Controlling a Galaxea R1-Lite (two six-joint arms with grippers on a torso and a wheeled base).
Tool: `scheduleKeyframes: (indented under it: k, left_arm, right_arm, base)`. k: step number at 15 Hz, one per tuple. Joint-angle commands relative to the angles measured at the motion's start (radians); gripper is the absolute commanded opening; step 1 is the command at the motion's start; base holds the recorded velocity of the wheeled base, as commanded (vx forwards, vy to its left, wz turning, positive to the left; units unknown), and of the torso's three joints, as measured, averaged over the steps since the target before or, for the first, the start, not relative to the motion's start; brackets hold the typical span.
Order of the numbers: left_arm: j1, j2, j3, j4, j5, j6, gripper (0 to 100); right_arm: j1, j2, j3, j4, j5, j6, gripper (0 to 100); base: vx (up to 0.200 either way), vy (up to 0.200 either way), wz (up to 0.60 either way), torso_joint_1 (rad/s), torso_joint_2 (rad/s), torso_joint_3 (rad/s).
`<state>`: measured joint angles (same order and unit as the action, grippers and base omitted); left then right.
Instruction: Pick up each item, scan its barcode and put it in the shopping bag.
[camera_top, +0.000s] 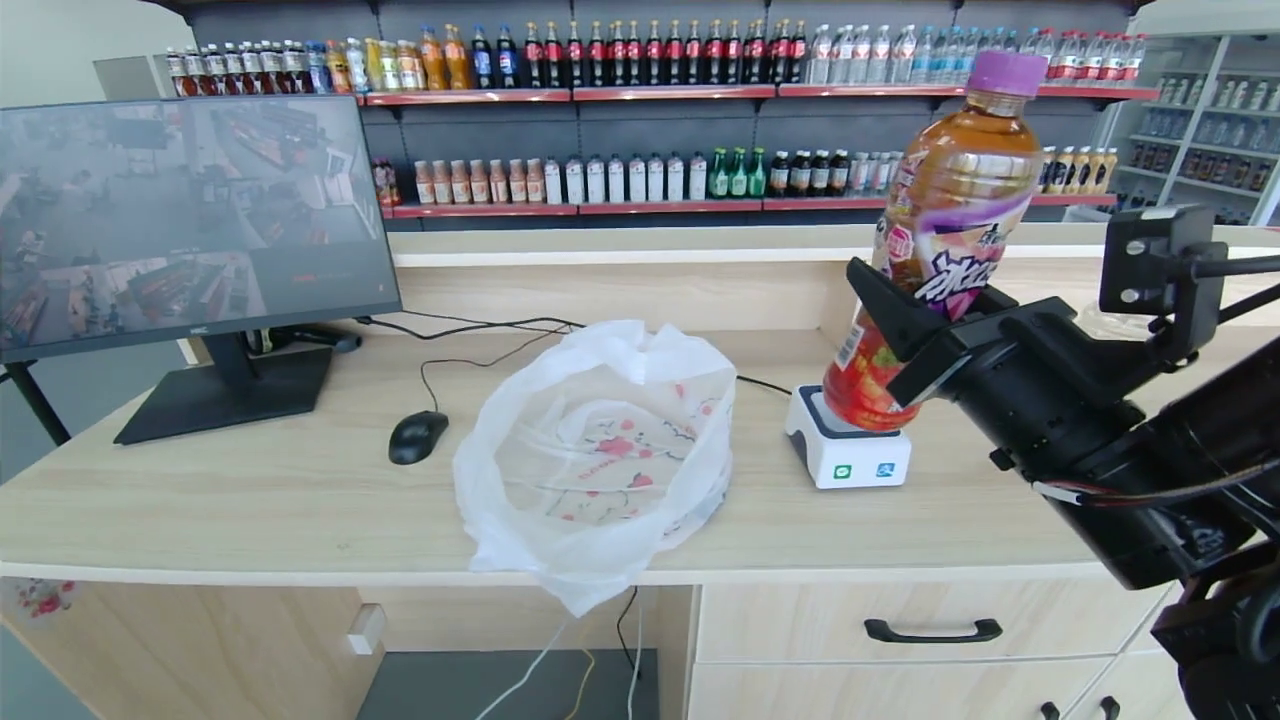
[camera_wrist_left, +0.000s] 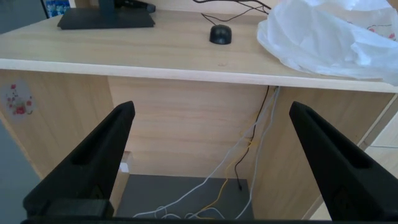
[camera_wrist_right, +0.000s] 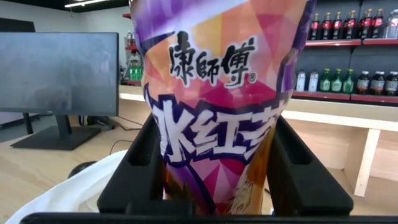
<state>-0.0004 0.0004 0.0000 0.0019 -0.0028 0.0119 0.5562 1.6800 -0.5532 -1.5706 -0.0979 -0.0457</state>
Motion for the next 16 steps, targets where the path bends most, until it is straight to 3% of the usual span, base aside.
scheduleKeyframes:
  k: [1,7,16]
  left_arm:
    - [0.000,0.000,0.000,0.001,0.000,0.000,100]
    - [0.000,0.000,0.000,0.000,0.000,-0.001,100]
    - [0.000,0.000,0.000,0.001,0.000,0.000,100]
  right_arm:
    - [0.001,0.006,0.001,0.000,-0.002,-0.002,0]
    - [0.021,0.024,-0.001,0.000,0.000,0.000,0]
    - [0.148,0.098,-0.005,0.000,0.000,0.000,0]
  base:
    - [0.000,0.200,0.00,-0.007,0.00,0.007]
    - [0.000,0.200,0.00,0.001,0.00,0.004]
    - [0.000,0.000,0.00,0.000,0.00,0.000]
